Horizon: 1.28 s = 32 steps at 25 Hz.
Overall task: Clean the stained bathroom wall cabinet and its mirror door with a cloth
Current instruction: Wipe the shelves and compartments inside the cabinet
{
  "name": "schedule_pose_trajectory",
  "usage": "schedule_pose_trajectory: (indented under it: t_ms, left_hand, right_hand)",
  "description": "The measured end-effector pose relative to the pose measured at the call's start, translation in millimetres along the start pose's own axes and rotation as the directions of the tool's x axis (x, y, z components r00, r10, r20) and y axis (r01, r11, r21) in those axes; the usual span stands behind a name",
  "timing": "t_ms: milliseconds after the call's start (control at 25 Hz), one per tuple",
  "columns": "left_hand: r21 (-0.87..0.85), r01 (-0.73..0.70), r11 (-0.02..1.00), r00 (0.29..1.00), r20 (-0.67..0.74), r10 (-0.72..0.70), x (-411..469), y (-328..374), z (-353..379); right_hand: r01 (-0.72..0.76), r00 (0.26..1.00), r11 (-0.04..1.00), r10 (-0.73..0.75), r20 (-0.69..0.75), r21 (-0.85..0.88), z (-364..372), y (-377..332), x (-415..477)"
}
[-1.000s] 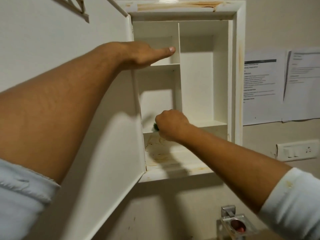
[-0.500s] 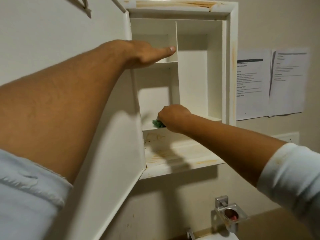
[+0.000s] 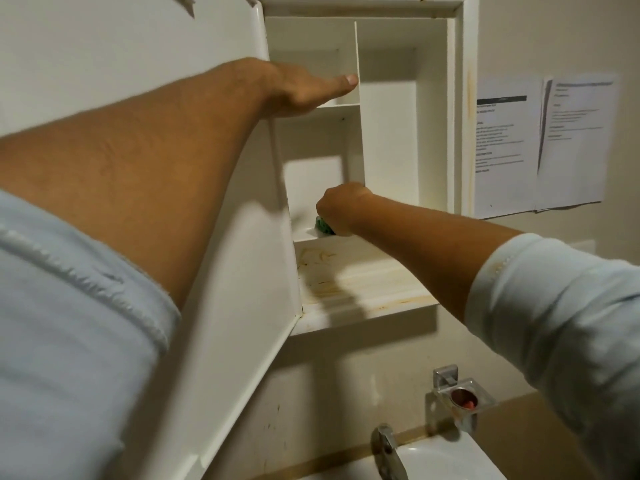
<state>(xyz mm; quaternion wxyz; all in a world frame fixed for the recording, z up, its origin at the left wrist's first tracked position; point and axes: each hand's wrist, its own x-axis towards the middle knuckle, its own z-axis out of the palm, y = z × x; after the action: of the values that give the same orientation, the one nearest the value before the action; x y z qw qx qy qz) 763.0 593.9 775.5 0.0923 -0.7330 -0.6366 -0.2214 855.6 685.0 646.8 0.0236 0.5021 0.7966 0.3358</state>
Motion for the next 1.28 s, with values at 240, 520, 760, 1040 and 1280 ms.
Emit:
schedule_pose_trajectory:
  t_ms: [240,520,760,1040,1280]
  left_hand:
    - [-0.010,-0.035,0.999,0.999,-0.023,0.034,7.4,-3.6,2.2]
    - [0.002,-0.015,1.000,0.998,-0.056,0.015,3.7,-5.8,3.1]
    - [-0.007,-0.030,1.000,0.999,-0.032,0.030,6.8,-2.7,0.6]
    - [0.012,-0.020,1.000,1.000,-0.018,0.020,10.9,-6.8,0.9]
    - [0.104,-0.011,0.995,0.998,-0.058,0.017,5.7,-8.3,6.0]
  right_hand:
    - [-0.016,0.971,0.748,0.170,-0.168,0.663,18.3,-32.0,-26.0]
    - [0.086,0.783,0.932,0.154,-0.602,0.351,101.4,-5.1,-78.8]
    - [-0.157,0.452,0.275,0.874,-0.178,0.949,128.3,10.0,-102.1]
    - [-0.016,0.641,0.047,0.767,-0.026,0.999,59.1,-102.4,-56.7]
    - [0.149,0.783,-0.119,0.621,-0.044,0.982,75.8,-85.6,-80.2]
